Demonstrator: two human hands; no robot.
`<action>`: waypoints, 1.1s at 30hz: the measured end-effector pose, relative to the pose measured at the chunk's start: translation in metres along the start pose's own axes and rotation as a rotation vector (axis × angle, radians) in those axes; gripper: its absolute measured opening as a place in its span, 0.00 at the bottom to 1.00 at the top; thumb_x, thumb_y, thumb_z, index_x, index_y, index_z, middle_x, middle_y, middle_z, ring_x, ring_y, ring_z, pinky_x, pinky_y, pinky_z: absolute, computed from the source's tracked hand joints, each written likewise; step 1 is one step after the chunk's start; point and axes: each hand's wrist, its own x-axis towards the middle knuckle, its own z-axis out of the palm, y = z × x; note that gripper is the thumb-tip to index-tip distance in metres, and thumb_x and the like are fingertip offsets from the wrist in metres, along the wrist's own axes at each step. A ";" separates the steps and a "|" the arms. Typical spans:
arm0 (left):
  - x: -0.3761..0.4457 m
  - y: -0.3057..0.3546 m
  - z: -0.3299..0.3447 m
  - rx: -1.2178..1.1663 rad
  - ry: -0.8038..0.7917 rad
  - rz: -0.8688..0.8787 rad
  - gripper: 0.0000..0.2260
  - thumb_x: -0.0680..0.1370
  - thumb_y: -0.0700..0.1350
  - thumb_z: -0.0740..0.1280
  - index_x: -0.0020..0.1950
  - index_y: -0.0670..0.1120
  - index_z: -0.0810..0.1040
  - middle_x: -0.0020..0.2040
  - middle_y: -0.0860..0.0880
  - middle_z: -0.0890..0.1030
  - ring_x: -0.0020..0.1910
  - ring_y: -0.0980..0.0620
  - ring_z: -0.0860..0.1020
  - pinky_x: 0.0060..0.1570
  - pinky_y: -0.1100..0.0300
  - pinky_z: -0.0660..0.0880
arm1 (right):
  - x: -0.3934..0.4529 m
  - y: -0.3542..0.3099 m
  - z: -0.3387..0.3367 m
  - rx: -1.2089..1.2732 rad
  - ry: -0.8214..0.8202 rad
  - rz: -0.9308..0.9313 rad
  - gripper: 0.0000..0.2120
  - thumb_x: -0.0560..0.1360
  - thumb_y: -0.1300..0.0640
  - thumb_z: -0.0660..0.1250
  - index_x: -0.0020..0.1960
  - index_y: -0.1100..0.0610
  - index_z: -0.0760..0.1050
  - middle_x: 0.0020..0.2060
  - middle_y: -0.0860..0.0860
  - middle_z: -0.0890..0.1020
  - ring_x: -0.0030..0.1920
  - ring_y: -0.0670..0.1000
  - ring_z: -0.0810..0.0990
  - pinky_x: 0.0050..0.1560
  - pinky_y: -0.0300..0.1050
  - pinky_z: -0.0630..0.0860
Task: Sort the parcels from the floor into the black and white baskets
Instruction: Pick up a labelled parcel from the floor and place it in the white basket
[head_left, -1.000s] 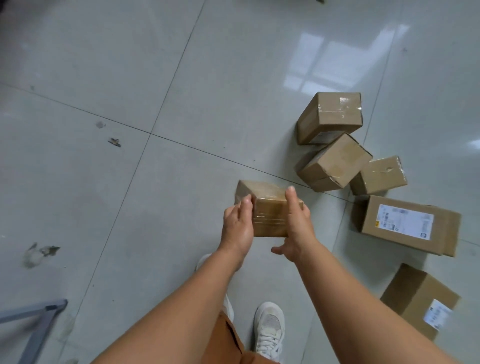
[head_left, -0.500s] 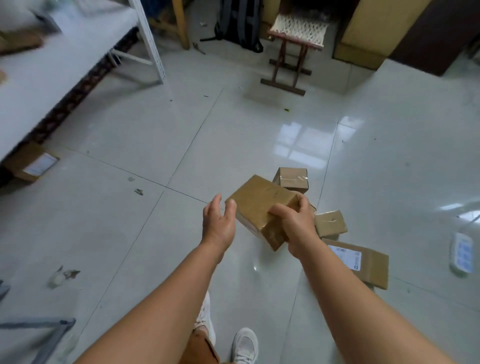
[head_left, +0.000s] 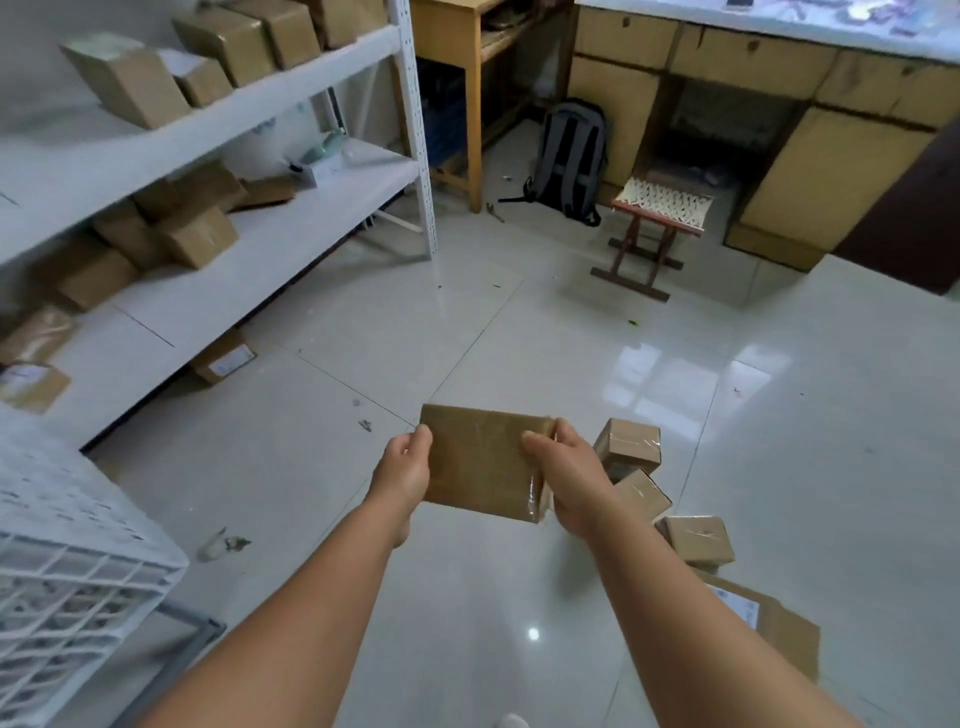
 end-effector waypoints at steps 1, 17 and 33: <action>-0.004 0.000 -0.012 -0.032 0.041 -0.018 0.22 0.80 0.60 0.50 0.66 0.47 0.68 0.57 0.47 0.74 0.54 0.48 0.71 0.56 0.51 0.69 | -0.005 -0.005 0.010 0.005 -0.036 0.003 0.12 0.78 0.54 0.63 0.57 0.58 0.72 0.54 0.55 0.78 0.46 0.49 0.76 0.43 0.46 0.76; -0.073 -0.021 -0.205 -0.422 0.255 0.152 0.23 0.80 0.61 0.51 0.52 0.45 0.75 0.48 0.45 0.82 0.45 0.49 0.81 0.35 0.62 0.74 | -0.091 -0.021 0.183 0.043 -0.092 0.013 0.22 0.78 0.43 0.54 0.55 0.60 0.74 0.50 0.52 0.81 0.56 0.59 0.78 0.65 0.56 0.70; -0.125 -0.068 -0.397 -0.619 0.441 0.415 0.08 0.78 0.45 0.65 0.52 0.57 0.79 0.52 0.50 0.84 0.51 0.49 0.82 0.51 0.50 0.79 | -0.192 -0.025 0.365 0.073 -0.271 -0.298 0.14 0.78 0.67 0.59 0.56 0.53 0.77 0.51 0.55 0.84 0.53 0.55 0.82 0.53 0.50 0.79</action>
